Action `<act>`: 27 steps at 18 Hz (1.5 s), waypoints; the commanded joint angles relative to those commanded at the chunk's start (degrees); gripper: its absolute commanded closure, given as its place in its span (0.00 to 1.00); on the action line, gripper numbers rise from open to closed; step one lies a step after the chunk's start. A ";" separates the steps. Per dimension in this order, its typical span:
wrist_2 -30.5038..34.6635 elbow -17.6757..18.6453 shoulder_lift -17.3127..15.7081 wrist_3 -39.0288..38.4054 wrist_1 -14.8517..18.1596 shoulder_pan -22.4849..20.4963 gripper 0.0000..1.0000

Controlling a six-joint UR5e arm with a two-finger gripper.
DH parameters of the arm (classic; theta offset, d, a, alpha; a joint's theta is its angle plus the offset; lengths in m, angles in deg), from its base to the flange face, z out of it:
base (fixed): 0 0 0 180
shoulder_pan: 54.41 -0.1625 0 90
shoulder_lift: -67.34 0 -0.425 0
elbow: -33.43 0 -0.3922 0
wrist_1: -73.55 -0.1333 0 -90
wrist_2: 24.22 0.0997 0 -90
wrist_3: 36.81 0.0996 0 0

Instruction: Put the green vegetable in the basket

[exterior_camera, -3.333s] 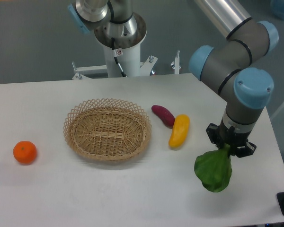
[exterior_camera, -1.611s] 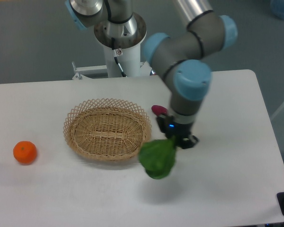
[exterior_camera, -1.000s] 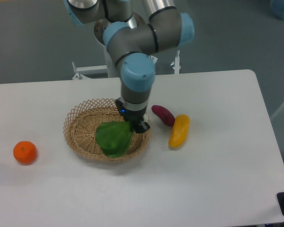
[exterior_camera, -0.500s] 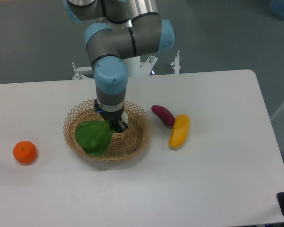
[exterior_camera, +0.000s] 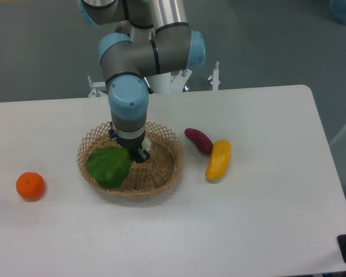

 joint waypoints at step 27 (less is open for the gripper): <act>1.23 -31.28 16.08 10.28 1.30 -19.60 0.00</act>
